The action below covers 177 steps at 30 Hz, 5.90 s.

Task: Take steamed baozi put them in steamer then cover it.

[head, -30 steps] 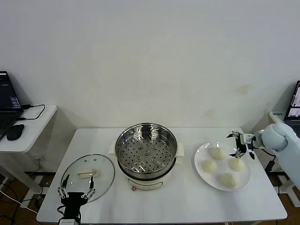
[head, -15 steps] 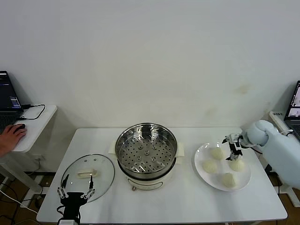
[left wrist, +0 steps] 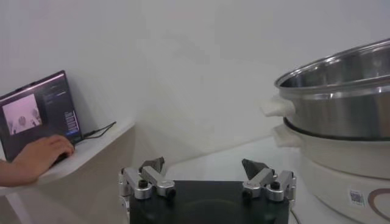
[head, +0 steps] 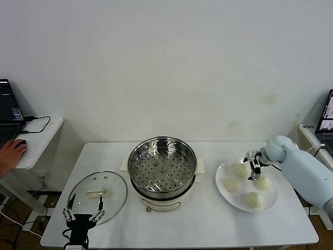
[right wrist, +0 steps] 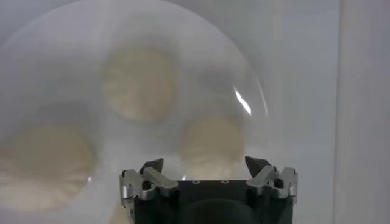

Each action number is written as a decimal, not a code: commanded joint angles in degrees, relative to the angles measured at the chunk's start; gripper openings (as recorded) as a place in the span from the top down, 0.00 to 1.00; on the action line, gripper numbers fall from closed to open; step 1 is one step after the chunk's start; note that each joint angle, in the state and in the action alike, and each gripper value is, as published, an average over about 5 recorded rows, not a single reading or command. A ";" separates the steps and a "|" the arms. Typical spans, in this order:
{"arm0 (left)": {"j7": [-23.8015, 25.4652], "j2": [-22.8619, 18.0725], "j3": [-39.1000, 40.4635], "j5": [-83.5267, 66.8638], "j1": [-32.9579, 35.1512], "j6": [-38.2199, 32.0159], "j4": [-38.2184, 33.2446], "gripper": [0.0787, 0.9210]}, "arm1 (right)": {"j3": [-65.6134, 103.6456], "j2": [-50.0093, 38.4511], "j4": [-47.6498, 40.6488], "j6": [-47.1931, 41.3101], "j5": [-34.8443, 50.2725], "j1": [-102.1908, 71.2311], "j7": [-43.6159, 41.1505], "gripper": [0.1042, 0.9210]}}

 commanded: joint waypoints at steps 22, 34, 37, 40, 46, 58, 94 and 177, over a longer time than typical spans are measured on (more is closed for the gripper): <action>0.11 -0.08 0.18 0.23 0.04 -0.72 0.41 0.12 | 0.30 2.50 -2.78 -0.33 -2.25 -0.88 0.81 0.38; 0.20 0.24 0.26 0.15 0.12 -0.86 0.35 0.12 | -3.74 -3.76 5.43 -1.84 4.67 3.27 -0.49 0.43; 0.25 0.32 0.42 0.13 -0.01 -0.86 0.40 0.12 | -7.36 -7.60 10.01 -2.76 9.01 7.34 -1.25 0.42; 0.31 0.41 0.64 0.07 -0.18 -0.87 0.44 0.12 | -10.69 -10.73 13.67 -3.76 13.99 12.62 -1.65 0.42; 0.44 1.18 0.62 -0.37 -0.29 -0.92 0.48 0.12 | -18.67 -12.41 18.83 -4.53 24.10 25.73 -1.34 0.42; 0.33 1.93 0.20 -1.12 -0.02 -1.94 0.79 0.12 | -35.73 2.81 22.30 2.46 38.84 42.27 6.43 0.41; 0.28 0.11 -1.02 -1.24 -0.66 -2.17 0.37 0.12 | -42.85 28.95 3.10 31.66 2.37 33.32 8.84 0.39; 0.52 1.81 -2.03 -3.14 -1.73 -2.04 0.60 0.12 | -20.75 -5.48 16.65 -12.74 14.41 6.31 0.15 0.12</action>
